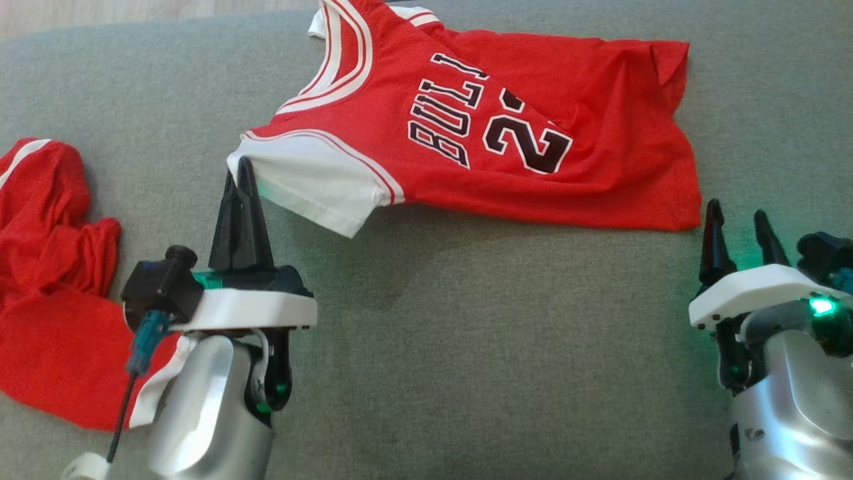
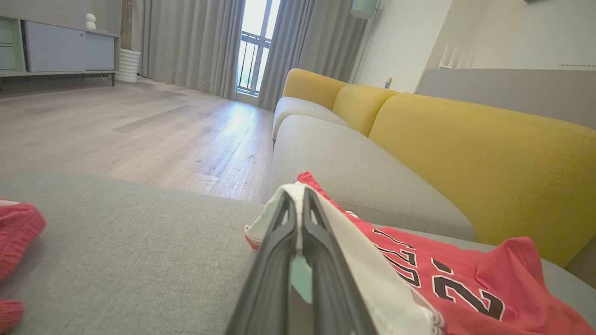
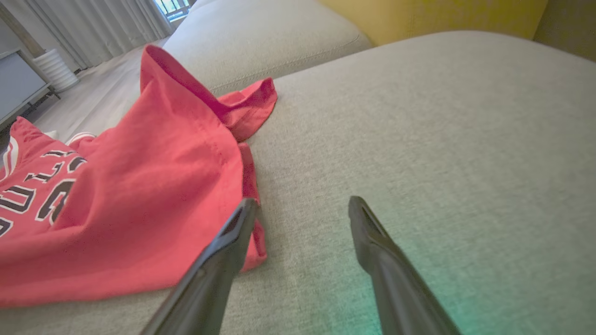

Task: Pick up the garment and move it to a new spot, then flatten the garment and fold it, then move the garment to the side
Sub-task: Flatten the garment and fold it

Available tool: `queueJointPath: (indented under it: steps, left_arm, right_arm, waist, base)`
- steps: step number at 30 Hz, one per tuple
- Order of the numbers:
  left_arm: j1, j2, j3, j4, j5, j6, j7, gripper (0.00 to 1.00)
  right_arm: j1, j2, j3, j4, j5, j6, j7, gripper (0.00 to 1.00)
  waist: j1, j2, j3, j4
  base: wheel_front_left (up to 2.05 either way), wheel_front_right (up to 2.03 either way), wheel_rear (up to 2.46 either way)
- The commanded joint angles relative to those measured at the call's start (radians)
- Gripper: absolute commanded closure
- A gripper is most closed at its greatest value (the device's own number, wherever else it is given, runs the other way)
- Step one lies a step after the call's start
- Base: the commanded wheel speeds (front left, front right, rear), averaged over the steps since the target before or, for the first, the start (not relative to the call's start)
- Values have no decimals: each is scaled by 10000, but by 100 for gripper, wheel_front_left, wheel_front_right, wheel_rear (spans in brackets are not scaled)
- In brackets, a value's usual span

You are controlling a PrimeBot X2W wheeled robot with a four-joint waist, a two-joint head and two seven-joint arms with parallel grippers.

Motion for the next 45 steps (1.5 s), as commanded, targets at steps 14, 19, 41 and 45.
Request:
queueJointPath:
  steps: [14,19,41,45]
  left_arm:
    - [158,26,15,-293,-20,-99,-94,100]
    - [146,25,-10,-257,-77,-93,-94,100]
    - [118,24,754,-1088,-436,-224,-95,100]
    - [10,24,1007,-1619,-575,-345,-95,100]
  right_arm:
    - [-1018,-32,1207,1880,468,67,-237,0]
    - [-1087,-32,1700,2164,510,67,-206,0]
    - [-728,-32,2794,-362,1772,67,-430,100]
    - [-534,-32,2566,-1882,1595,67,17,100]
  waist:
    - [-1,0,81,150]
    - [-1,0,35,141]
    - [-1,0,-913,-360]
    - [-1,0,-1296,-479]
  base:
    - [0,0,0]
    - [0,0,0]
    - [0,0,0]
    - [0,0,0]
